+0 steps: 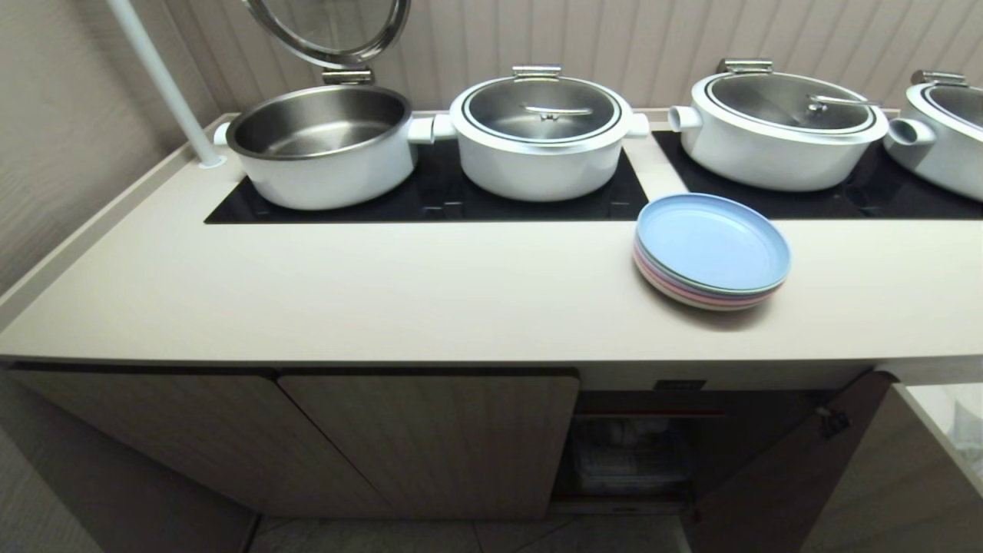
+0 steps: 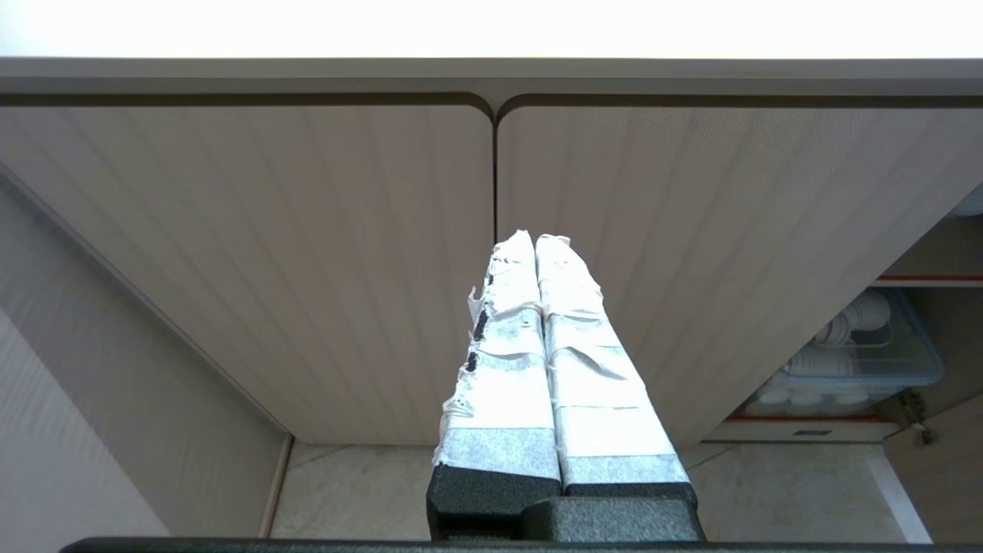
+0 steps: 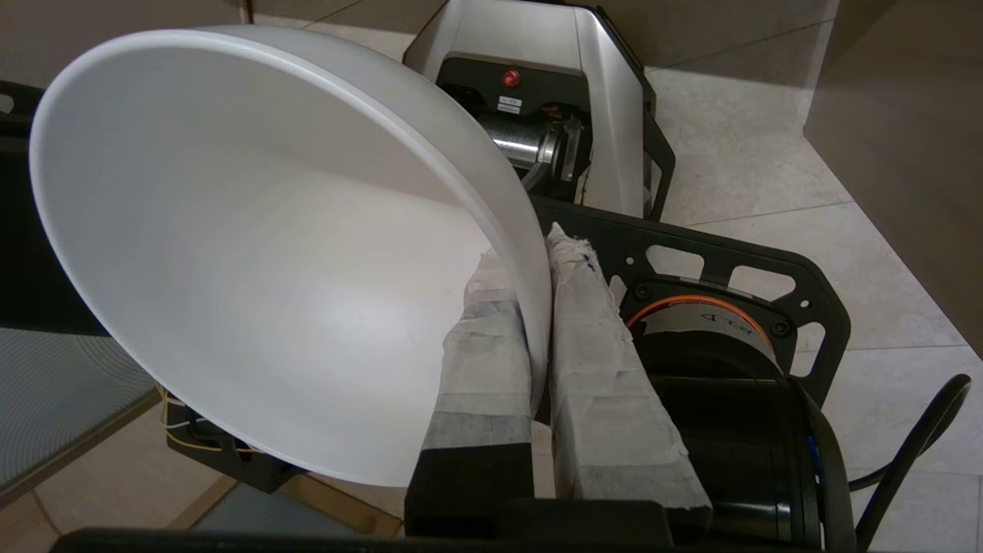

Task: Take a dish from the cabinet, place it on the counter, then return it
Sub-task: Place it on the table

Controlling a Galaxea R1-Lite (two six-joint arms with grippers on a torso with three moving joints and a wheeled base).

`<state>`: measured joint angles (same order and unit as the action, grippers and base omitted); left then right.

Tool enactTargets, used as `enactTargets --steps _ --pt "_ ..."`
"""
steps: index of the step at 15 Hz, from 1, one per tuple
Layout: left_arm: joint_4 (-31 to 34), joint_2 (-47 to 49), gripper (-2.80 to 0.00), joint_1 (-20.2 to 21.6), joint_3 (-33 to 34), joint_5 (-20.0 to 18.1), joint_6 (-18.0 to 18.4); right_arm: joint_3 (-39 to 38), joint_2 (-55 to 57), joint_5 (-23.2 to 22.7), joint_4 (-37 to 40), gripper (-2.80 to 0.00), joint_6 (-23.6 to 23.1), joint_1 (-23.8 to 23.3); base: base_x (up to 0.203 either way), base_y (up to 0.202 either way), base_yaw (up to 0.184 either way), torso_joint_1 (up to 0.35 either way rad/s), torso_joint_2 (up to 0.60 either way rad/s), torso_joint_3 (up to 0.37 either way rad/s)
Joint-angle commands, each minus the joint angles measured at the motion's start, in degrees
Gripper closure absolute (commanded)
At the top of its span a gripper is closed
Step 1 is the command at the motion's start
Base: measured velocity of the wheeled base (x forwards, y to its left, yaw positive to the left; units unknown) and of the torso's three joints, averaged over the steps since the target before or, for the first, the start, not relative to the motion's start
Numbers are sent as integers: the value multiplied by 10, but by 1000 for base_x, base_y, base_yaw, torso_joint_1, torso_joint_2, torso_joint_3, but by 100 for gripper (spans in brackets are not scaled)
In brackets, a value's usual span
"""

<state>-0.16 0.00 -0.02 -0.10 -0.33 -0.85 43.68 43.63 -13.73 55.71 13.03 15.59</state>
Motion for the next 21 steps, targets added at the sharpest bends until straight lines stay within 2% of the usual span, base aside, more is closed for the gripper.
enactTargets --steps 1,21 --pt "0 0 0 0 0 0 0 2 2 0 4 0 1 1 0 0 0 0 0 0" --pt "0 0 0 -1 0 0 0 -3 12 22 17 0 0 1 0 0 0 0 0 0"
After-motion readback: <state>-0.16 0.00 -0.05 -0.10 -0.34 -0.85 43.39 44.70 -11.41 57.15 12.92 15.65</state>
